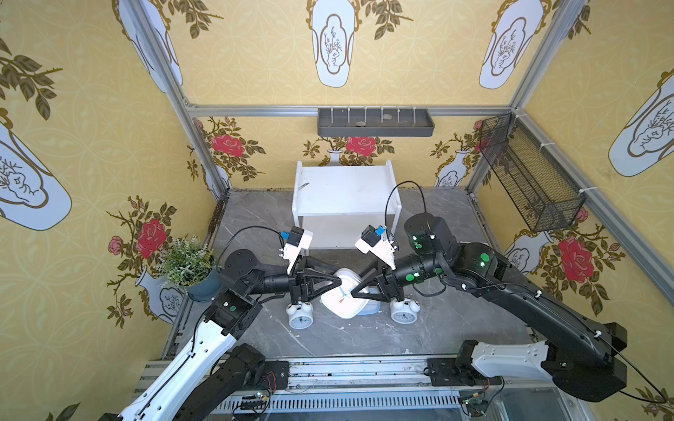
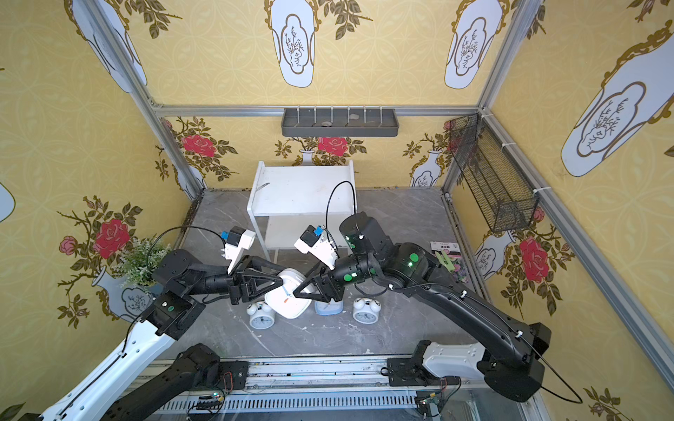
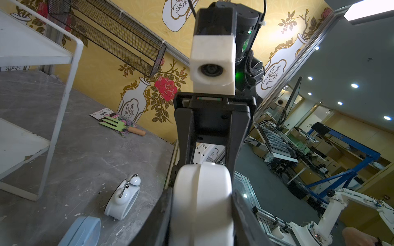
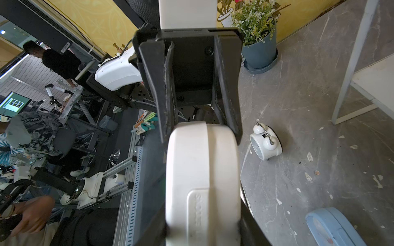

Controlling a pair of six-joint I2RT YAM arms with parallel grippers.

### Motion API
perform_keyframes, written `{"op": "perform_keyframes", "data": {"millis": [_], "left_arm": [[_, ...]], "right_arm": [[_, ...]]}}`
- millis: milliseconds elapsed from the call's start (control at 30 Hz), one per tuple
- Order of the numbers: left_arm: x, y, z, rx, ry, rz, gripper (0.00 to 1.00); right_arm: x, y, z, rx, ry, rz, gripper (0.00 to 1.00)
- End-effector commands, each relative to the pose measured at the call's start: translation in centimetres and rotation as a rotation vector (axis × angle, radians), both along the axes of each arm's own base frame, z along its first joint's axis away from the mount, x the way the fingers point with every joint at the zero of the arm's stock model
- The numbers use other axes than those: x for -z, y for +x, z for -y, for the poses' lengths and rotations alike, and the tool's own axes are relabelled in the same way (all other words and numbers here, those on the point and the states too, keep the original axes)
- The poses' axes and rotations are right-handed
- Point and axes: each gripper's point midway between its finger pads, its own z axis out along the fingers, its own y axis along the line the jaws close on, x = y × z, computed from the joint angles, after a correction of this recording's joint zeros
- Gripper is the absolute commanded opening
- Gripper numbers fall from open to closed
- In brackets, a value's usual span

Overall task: Place the alarm clocks on the shelf by style
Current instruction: Pick up the alarm from the center of the board.

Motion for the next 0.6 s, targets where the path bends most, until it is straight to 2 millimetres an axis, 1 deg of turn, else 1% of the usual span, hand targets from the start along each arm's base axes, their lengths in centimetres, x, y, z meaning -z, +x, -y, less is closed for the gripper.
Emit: {"op": "perform_keyframes", "data": {"millis": [0,67,133,233,267,300,400,433,467,567], "left_arm": [[-0.9,-0.8,-0.1,0.044,-0.041,0.015,0.09],[-1.0,-0.3,-0.1,0.013,-0.07,0.023,0.03],[-1.1,0.6,-0.2,-0.035,-0.102,0.015,0.0],[-1.0,1.9,-0.4,-0.105,-0.155,-0.008,0.0],[-1.1,2.2,-0.5,-0.12,-0.176,-0.006,0.0],[-1.1,2.4,-0.5,-0.131,-0.19,-0.008,0.0],[-1.3,2.9,-0.6,-0.154,-0.223,-0.003,0.0],[-1.5,3.1,-0.7,-0.167,-0.235,0.001,0.0],[-1.6,3.3,-0.9,-0.185,-0.251,0.004,0.0],[-2.4,4.4,-1.8,-0.266,-0.308,0.006,0.0]], "right_arm": [[-0.4,2.4,-0.8,0.095,0.03,0.095,0.33],[-0.4,2.7,-0.7,0.119,0.04,0.106,0.34],[-0.5,3.0,-0.7,0.14,0.052,0.115,0.35],[-0.4,3.4,-0.7,0.164,0.066,0.128,0.35],[-0.3,3.6,-0.7,0.174,0.068,0.131,0.37],[-0.3,3.9,-0.7,0.188,0.068,0.136,0.41],[-0.2,4.8,-0.6,0.242,0.071,0.148,0.67],[-0.3,5.1,-0.5,0.264,0.074,0.154,0.78],[-0.3,5.4,-0.5,0.281,0.076,0.15,0.84],[-0.5,5.5,-0.6,0.291,0.117,0.127,0.85]]}}
